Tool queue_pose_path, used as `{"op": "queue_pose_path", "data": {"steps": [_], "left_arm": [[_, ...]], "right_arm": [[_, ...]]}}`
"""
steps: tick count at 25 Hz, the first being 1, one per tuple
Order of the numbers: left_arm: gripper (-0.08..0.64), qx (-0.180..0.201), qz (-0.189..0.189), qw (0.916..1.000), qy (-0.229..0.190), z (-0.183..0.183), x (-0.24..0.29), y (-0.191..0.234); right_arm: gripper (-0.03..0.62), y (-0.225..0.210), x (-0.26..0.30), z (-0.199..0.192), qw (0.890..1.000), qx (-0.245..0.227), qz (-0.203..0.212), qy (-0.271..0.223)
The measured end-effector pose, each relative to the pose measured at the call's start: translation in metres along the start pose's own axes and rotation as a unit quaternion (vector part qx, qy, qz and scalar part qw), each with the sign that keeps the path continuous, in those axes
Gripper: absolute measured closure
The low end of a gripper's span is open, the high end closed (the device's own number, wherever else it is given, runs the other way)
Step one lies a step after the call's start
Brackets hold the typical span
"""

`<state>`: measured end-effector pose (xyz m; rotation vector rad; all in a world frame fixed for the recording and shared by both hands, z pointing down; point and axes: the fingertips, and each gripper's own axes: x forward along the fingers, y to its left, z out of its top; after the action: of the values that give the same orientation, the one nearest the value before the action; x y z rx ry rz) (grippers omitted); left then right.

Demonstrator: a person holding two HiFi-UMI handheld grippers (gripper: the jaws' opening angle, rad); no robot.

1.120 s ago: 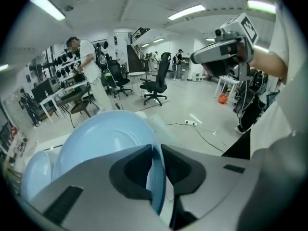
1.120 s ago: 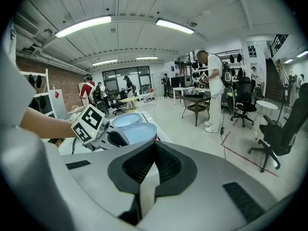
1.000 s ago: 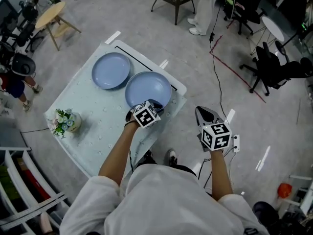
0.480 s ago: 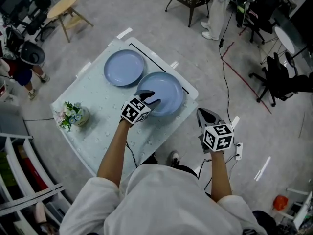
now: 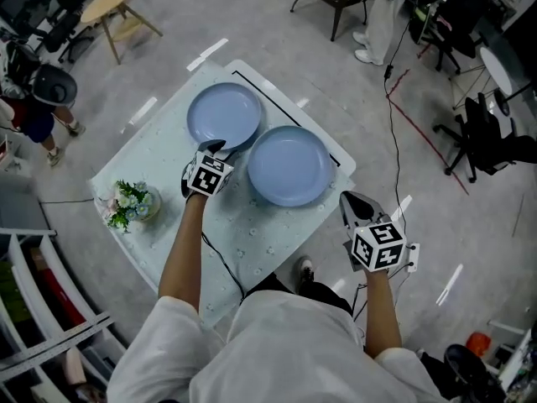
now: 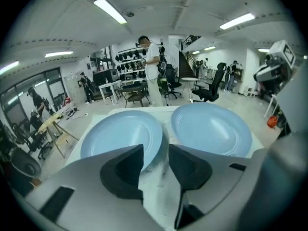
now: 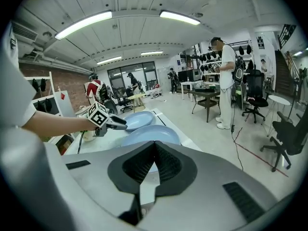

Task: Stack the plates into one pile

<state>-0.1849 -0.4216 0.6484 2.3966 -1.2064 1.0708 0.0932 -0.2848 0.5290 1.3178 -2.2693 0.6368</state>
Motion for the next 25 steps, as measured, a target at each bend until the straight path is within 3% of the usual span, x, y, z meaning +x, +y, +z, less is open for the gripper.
{"op": "queue_pose_path", "data": {"steps": [3, 7, 13, 18, 23, 25], "left_arm": [[0.382, 0.056, 0.006, 0.9982, 0.022, -0.014, 0.02, 0.007], [0.382, 0.137, 0.011, 0.9893, 0.048, -0.025, 0.044, 0.012], [0.388, 0.191, -0.013, 0.9798, 0.057, -0.03, 0.061, 0.012], [0.486, 0.254, -0.016, 0.9648, 0.065, -0.035, 0.062, 0.005], [0.522, 0.264, -0.01, 0.9619, 0.072, -0.035, 0.055, 0.006], [0.528, 0.255, -0.006, 0.9648, 0.065, -0.032, 0.046, 0.005]], "right_arm": [[0.578, 0.006, 0.009, -0.001, 1.0, -0.002, -0.003, 0.011], [0.578, 0.016, 0.022, -0.005, 1.0, -0.006, -0.004, 0.026], [0.577, 0.028, 0.031, -0.011, 0.999, -0.014, -0.006, 0.047], [0.577, 0.035, 0.032, -0.015, 0.998, -0.017, -0.005, 0.053], [0.577, 0.041, 0.031, -0.017, 0.998, -0.036, -0.009, 0.053], [0.578, 0.04, 0.024, -0.017, 0.998, -0.038, -0.011, 0.05]]}}
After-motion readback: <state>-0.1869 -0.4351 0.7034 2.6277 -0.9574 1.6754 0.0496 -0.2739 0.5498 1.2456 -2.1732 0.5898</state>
